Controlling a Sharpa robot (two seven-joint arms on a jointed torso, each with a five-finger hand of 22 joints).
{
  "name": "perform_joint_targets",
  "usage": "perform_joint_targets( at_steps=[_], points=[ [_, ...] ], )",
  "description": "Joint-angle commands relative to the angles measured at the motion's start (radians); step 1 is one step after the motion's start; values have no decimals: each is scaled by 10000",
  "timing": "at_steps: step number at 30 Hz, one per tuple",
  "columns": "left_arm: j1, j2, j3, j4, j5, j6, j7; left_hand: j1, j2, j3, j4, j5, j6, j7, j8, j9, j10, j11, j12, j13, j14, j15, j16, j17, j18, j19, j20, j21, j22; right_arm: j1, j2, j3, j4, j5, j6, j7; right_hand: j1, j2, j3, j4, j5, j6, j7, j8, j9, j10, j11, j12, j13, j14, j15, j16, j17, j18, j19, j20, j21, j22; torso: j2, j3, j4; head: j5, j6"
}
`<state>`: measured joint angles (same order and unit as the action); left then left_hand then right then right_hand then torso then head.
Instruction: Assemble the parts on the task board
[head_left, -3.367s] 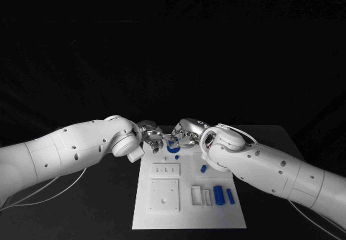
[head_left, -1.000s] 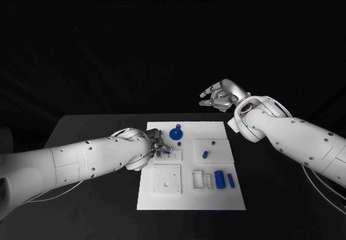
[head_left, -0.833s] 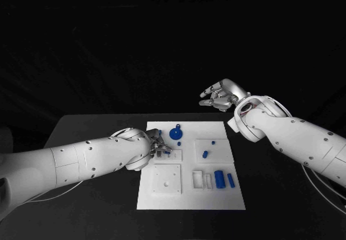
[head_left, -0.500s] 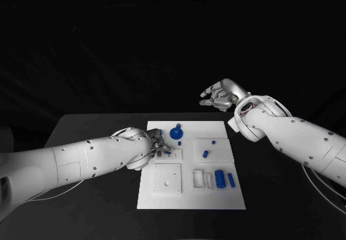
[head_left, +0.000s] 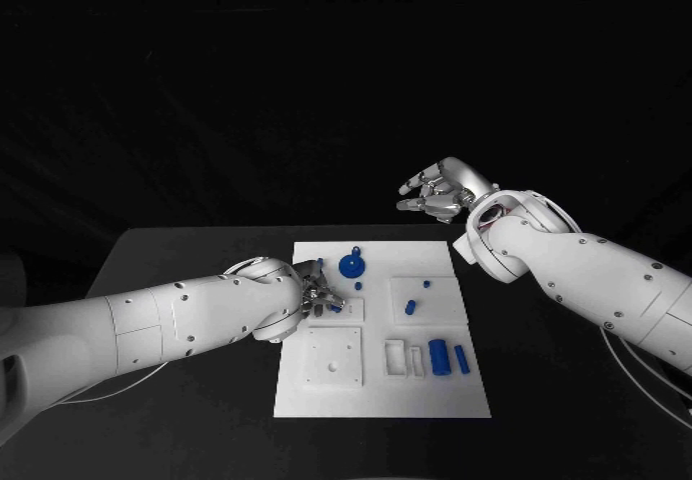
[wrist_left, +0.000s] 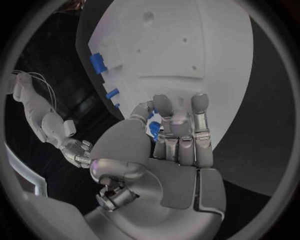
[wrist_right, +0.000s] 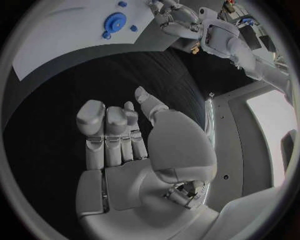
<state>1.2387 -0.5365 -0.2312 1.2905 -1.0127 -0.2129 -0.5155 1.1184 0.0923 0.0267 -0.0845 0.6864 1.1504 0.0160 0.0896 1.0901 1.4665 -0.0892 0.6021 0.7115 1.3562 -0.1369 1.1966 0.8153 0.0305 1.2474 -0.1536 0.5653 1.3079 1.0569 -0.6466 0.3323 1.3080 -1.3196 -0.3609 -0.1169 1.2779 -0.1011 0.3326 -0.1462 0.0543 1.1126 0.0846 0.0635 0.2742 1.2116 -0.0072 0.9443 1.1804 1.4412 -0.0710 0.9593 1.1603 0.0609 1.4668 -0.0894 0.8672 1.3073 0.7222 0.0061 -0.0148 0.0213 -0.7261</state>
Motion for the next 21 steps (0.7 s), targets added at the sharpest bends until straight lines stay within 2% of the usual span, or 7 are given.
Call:
perform_joint_targets(
  at_steps=[1, 21],
  points=[
    [-11, 38, -8, -5, -46, 164, 49, 25, 83, 986, -992, 59, 429, -386, 67, -1, 348, -55, 45, 15, 84, -3, 8, 8, -83, 10, -10, 61, 193, -12, 27, 6, -10, -44, 162, 7, -9, 91, -16, 37, -14, -64, -18, -5, 8, 58, -36, -1, 12, 49, -46, 27, 13, 45, 26, -59, 47, 1153, -1, 4, 3, 2, -7],
    [-27, 10, -41, -23, -127, 388, -29, 43, 80, 997, -1008, 63, 435, -380, 46, -20, 331, -52, 45, 37, 73, 3, -44, 4, -85, -16, -5, 73, 193, -36, 70, 5, -54, -55, 240, -17, -36, 105, -6, 64, -10, -121, -6, -8, 36, 52, -30, -21, 7, 49, -43, 8, 12, 49, 28, -56, 23, 1148, 0, -3, 2, -21, -38]
  ],
)
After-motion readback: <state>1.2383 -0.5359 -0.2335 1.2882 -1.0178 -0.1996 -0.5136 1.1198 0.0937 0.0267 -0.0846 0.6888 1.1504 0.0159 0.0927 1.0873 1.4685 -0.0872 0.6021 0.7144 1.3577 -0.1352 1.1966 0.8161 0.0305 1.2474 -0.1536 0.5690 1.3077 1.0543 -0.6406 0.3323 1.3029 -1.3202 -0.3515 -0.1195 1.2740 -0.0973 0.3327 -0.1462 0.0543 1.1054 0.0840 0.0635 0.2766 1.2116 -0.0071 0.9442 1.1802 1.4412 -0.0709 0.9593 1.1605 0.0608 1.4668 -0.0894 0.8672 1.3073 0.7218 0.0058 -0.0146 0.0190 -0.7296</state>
